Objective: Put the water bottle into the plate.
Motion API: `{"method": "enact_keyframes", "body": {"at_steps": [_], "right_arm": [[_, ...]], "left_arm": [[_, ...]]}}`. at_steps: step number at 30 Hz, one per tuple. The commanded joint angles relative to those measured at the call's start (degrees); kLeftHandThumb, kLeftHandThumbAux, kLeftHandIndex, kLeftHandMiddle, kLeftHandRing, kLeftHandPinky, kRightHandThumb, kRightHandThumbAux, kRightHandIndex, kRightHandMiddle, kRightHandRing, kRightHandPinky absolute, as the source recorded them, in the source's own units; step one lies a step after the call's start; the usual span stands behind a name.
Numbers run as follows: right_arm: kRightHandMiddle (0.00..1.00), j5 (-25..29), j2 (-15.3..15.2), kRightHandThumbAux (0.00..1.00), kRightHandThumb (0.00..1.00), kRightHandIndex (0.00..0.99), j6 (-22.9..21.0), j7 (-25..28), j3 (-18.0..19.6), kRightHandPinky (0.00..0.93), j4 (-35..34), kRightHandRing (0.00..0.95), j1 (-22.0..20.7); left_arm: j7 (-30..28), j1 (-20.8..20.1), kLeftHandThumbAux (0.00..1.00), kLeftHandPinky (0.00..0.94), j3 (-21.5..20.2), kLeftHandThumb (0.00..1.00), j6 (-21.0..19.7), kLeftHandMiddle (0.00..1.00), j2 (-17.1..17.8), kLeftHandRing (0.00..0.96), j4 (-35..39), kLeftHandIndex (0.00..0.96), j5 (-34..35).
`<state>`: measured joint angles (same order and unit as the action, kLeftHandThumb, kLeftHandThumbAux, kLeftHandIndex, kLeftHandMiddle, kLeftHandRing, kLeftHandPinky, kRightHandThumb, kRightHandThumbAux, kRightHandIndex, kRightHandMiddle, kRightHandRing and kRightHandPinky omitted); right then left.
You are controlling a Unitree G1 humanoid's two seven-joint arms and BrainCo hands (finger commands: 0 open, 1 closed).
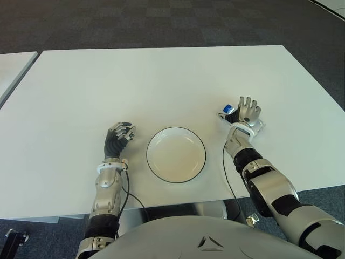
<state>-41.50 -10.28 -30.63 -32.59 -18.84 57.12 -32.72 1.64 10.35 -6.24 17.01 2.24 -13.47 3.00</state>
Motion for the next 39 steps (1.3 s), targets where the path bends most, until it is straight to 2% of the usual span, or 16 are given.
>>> {"method": "enact_keyframes", "body": {"at_steps": [1, 4, 7, 10, 11, 13, 16, 22, 25, 34, 39], "right_arm": [[0.000, 6.11, 3.26, 0.481, 0.454, 0.000, 1.22, 6.67, 1.68, 0.056, 7.09, 0.000, 11.29], [0.000, 6.82, 3.16, 0.509, 0.445, 0.000, 2.80, 5.60, 2.69, 0.129, 6.68, 0.006, 11.81], [0.051, 7.45, 3.08, 0.527, 0.448, 0.031, 4.38, 3.89, 4.12, 0.226, 6.75, 0.088, 11.95], [0.232, 8.06, 2.93, 0.542, 0.518, 0.213, 6.58, 2.61, 5.58, 0.399, 6.95, 0.281, 12.06], [0.255, 8.45, 2.90, 0.544, 0.530, 0.235, 7.53, 2.19, 6.26, 0.417, 6.86, 0.302, 12.10], [0.369, 8.75, 2.91, 0.641, 0.634, 0.346, 8.63, 1.70, 7.12, 0.489, 6.87, 0.397, 12.10], [0.465, 9.45, 3.45, 0.685, 0.686, 0.401, 9.67, 0.43, 8.71, 0.555, 6.40, 0.486, 11.99], [0.605, 9.76, 4.29, 0.705, 0.712, 0.429, 10.64, -1.90, 10.65, 0.658, 6.04, 0.620, 12.05], [0.646, 9.90, 4.57, 0.707, 0.714, 0.433, 11.22, -2.80, 11.34, 0.693, 5.96, 0.657, 12.03], [0.706, 10.52, 4.68, 0.712, 0.712, 0.436, 14.53, -3.20, 13.26, 0.766, 6.28, 0.711, 12.06], [0.723, 10.53, 4.62, 0.714, 0.711, 0.436, 15.83, -2.82, 13.90, 0.777, 6.02, 0.726, 12.21]], "left_arm": [[-1.16, 0.52, 0.712, 0.572, -0.21, 0.707, 0.50, 0.580, 0.13, 0.576, 0.39, 0.432, 0.57], [-1.14, 0.53, 0.712, 0.567, -0.11, 0.706, 0.87, 0.579, 0.30, 0.577, 0.29, 0.432, 0.30], [-1.52, 0.49, 0.713, 0.566, 0.06, 0.706, 1.85, 0.582, 0.74, 0.580, -0.14, 0.432, 0.00], [-1.81, 0.47, 0.713, 0.572, 0.06, 0.706, 1.91, 0.589, 0.82, 0.587, -0.18, 0.432, 0.29], [-1.85, 0.48, 0.713, 0.573, 0.00, 0.706, 1.62, 0.590, 0.72, 0.588, -0.07, 0.432, 0.57], [-1.89, 0.48, 0.713, 0.577, -0.06, 0.706, 1.33, 0.591, 0.62, 0.590, 0.02, 0.432, 0.86], [-1.83, 0.47, 0.712, 0.573, -0.23, 0.706, 0.82, 0.588, 0.43, 0.587, 0.14, 0.432, 1.20], [-1.43, 0.46, 0.712, 0.565, -0.36, 0.706, 0.65, 0.582, 0.27, 0.580, 0.15, 0.432, 1.35], [-1.24, 0.53, 0.712, 0.563, -0.35, 0.705, 0.76, 0.580, 0.24, 0.578, 0.27, 0.432, 1.25], [-1.00, 0.57, 0.712, 0.565, -0.30, 0.705, 0.60, 0.582, 0.37, 0.576, 0.52, 0.432, 0.86], [-0.57, 0.47, 0.712, 0.572, -0.26, 0.706, 0.74, 0.586, 0.62, 0.581, 0.38, 0.432, 0.08]]}}
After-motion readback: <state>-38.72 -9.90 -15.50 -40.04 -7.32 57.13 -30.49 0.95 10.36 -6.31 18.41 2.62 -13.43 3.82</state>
